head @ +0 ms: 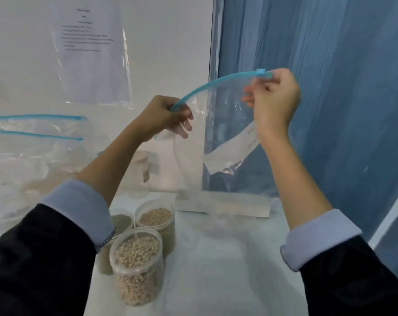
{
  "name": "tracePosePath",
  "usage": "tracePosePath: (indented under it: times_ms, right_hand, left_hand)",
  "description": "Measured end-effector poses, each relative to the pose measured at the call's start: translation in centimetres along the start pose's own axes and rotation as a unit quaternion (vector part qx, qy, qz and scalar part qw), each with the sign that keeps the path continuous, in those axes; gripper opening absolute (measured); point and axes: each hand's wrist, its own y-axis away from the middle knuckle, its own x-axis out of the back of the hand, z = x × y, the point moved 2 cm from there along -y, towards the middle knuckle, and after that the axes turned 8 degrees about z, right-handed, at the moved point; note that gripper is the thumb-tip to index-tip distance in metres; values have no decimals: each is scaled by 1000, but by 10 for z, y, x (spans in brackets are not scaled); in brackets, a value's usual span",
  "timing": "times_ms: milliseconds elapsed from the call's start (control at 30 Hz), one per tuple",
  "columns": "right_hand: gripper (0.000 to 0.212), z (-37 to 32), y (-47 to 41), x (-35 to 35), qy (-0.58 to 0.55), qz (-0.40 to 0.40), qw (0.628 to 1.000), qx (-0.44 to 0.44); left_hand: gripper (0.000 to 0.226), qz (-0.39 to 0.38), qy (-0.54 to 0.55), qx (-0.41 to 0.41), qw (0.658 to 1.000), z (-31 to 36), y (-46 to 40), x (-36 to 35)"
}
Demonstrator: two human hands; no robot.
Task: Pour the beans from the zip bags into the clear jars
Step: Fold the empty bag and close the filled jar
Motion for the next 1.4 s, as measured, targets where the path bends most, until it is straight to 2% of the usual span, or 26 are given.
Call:
tracePosePath:
  times_ms: [67, 167, 200, 300, 333, 400, 467, 533, 600, 633, 867, 933, 1000, 1033, 1100, 1133, 1233, 1300, 1400]
  right_hand:
    - [4, 9, -12, 17, 150, 6, 983, 106]
    - [10, 28, -26, 32, 241, 17, 954, 176]
    - [11, 39, -29, 35, 248, 5, 954, 165]
    - [12, 88, -24, 44, 275, -77, 957, 44]
    - [12, 107, -17, 49, 305, -89, 948, 16]
    - [18, 141, 5, 61, 372, -103, 922, -13]
    - [23, 175, 35, 72, 417, -122, 899, -53]
    - [25, 207, 62, 84, 448, -133, 879, -94]
    - [26, 233, 83, 95, 475, -145, 859, -126]
    - [26, 244, 91, 99, 484, -150, 851, -138]
    - [25, 288, 117, 107, 533, -177, 805, -191]
    - [31, 295, 116, 108, 573, -162, 786, -165]
    - [41, 295, 110, 106, 603, -159, 777, -86]
    - [45, 296, 106, 102, 589, -177, 787, -43]
    - [50, 301, 97, 88, 543, -273, 793, 30]
    - [48, 305, 91, 79, 532, -334, 777, 46]
    - [36, 314, 83, 54, 539, -484, 688, 41]
    - [11, 314, 83, 45, 540, -509, 668, 56]
    - [33, 308, 81, 43, 533, -469, 702, 48]
  left_hand:
    - [11, -39, -32, -10, 999, 2, -7, -7]
    - [9, -136, -73, 41, 987, -4, -19, -20]
    - [9, -169, -81, 64, 980, -9, -22, -26]
    - [6, -222, -148, 108, 958, -30, -28, -49]
    - [8, -225, -189, 113, 949, -42, -29, -59]
    - [25, -210, -314, 102, 920, -72, -29, -79]
    - [48, -145, -450, 57, 879, -98, -18, -101]
    - [47, -66, -498, 9, 864, -112, 4, -125]
    - [38, -28, -481, -12, 876, -124, 35, -149]
    - [36, -34, -474, -6, 880, -132, 51, -161]
    - [56, -182, -484, 107, 849, -203, 132, -206]
    - [56, -194, -479, 110, 849, -212, 134, -210]
    - [57, -210, -481, 104, 845, -216, 134, -213]
    - [58, -219, -486, 101, 840, -218, 132, -214]
    - [59, -238, -497, 96, 829, -221, 128, -216]
    - [59, -245, -500, 97, 825, -223, 126, -216]
    - [60, -262, -496, 112, 821, -226, 122, -219]
    - [60, -269, -491, 124, 819, -227, 120, -220]
    - [61, -272, -481, 126, 824, -228, 118, -221]
